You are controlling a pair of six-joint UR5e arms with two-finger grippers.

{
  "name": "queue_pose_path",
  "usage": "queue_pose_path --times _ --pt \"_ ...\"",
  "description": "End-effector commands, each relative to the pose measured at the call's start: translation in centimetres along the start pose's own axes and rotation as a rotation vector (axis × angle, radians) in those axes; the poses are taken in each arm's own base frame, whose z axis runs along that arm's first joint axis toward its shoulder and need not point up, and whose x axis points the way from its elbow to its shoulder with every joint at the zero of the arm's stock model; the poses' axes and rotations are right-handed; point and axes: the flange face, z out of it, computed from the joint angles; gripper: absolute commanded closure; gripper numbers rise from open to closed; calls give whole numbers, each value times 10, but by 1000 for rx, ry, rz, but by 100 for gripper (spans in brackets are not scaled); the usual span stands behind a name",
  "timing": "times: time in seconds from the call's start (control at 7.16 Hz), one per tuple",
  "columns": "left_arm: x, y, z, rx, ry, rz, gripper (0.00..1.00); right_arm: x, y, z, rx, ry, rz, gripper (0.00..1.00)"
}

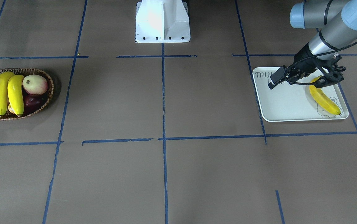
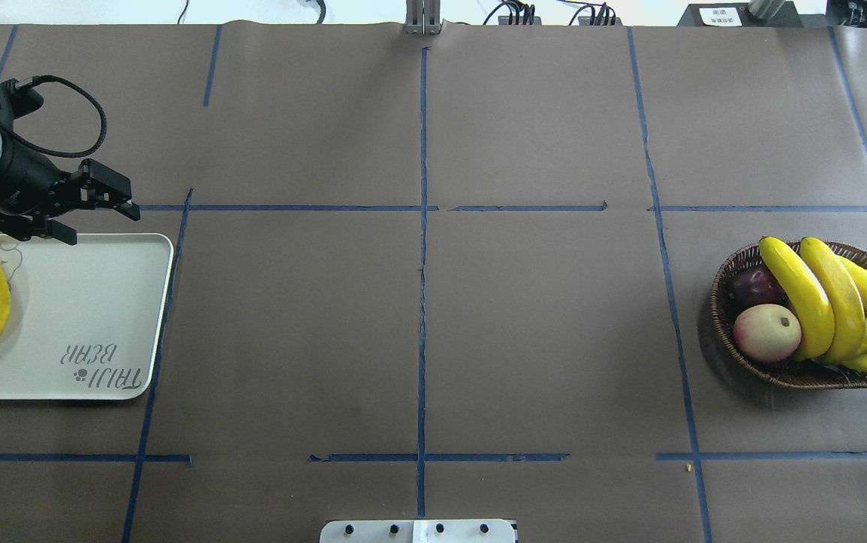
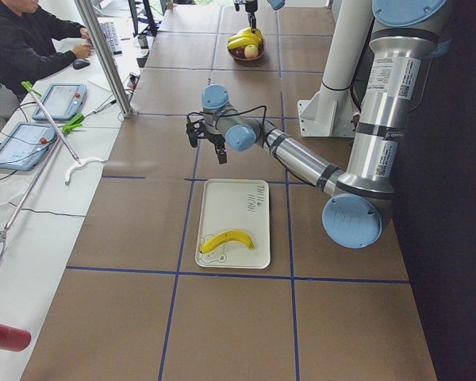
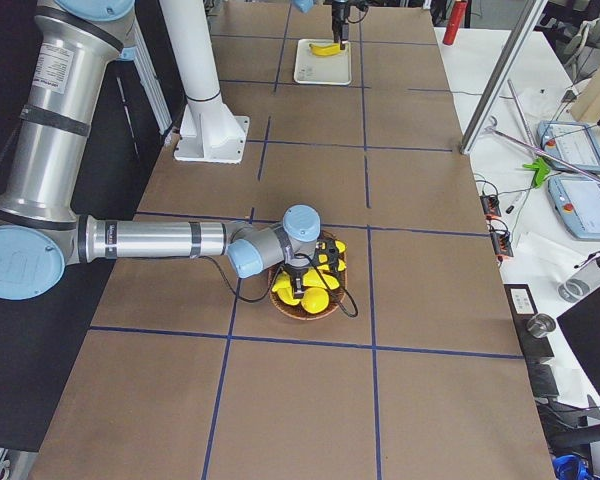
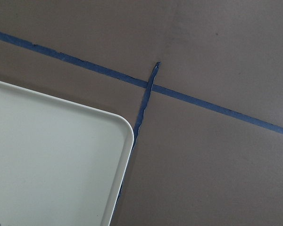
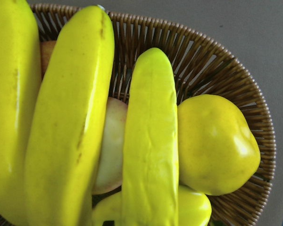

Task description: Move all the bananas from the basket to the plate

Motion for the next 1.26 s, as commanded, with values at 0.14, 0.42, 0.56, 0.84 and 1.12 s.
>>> queue_pose_path --times 0.14,0.42,0.56,0.84,1.12 --pt "1 1 0 -2 2 -1 0 -2 -2 -43 92 -1 16 100" --pt "1 -1 5 -5 -1 -1 0 -2 8 -94 196 3 28 100" --pt "5 -1 5 -6 3 5 0 -6 6 -114 243 4 23 100" --pt "20 2 9 -13 12 -10 0 -77 -73 -155 237 -90 90 100" --pt "54 17 24 -5 16 -34 0 -221 -139 -170 135 -307 173 100"
